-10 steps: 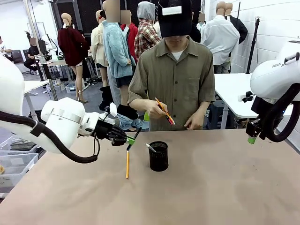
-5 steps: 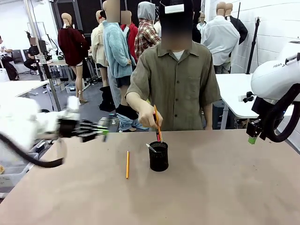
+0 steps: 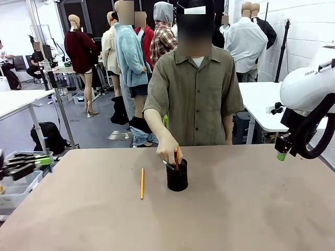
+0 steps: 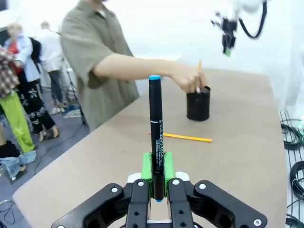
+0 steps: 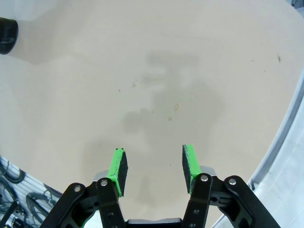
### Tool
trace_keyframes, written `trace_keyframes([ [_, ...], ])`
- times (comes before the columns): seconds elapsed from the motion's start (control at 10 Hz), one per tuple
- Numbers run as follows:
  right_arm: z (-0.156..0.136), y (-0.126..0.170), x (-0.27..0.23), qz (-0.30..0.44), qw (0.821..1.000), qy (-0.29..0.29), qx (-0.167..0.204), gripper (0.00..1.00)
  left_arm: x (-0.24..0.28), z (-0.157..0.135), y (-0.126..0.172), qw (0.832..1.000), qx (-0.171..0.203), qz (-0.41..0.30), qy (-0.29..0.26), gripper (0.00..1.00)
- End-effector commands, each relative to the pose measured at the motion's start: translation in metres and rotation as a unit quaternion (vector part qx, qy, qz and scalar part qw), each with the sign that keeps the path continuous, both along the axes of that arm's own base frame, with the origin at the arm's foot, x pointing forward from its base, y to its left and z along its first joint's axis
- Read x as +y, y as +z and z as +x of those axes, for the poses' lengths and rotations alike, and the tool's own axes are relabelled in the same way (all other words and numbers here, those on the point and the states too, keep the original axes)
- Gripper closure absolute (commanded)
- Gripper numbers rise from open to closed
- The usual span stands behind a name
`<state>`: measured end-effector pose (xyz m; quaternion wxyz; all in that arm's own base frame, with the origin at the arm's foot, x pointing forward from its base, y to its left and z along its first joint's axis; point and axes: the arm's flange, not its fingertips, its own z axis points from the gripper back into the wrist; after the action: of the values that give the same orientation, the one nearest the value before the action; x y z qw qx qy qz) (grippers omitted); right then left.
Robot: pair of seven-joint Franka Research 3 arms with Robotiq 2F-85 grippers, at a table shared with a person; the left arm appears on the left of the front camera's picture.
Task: Place the pens into the pen holder.
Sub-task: Pick up a writing instrument from the table and place it into the Pen holder.
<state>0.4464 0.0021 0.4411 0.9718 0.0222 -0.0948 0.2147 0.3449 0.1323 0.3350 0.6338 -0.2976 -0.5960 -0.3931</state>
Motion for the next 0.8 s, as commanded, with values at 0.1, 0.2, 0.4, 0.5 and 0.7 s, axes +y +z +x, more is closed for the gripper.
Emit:
trace_keyframes([
  [0.1,-0.002,-0.003,0.000,-0.014,1.000,0.003,-0.006,0.40,-0.043,-0.030,-0.016,0.998,-0.039,-0.052,-0.011,1.00],
  [0.2,-0.002,-0.003,0.000,-0.014,1.000,0.003,-0.006,0.40,-0.056,-0.022,-0.007,0.993,-0.079,-0.069,-0.050,1.00],
  [0.4,-0.002,-0.003,0.000,-0.014,1.000,0.003,-0.006,0.40,-0.123,0.022,0.019,0.990,-0.081,-0.055,-0.097,1.00],
  [0.5,-0.002,-0.003,0.000,-0.014,1.000,0.003,-0.006,0.40,-0.156,0.046,0.034,0.986,-0.079,-0.044,-0.140,1.00],
  [0.7,-0.002,-0.003,0.000,-0.014,1.000,0.003,-0.006,0.40,-0.231,0.082,0.057,0.983,-0.062,-0.021,-0.170,1.00],
])
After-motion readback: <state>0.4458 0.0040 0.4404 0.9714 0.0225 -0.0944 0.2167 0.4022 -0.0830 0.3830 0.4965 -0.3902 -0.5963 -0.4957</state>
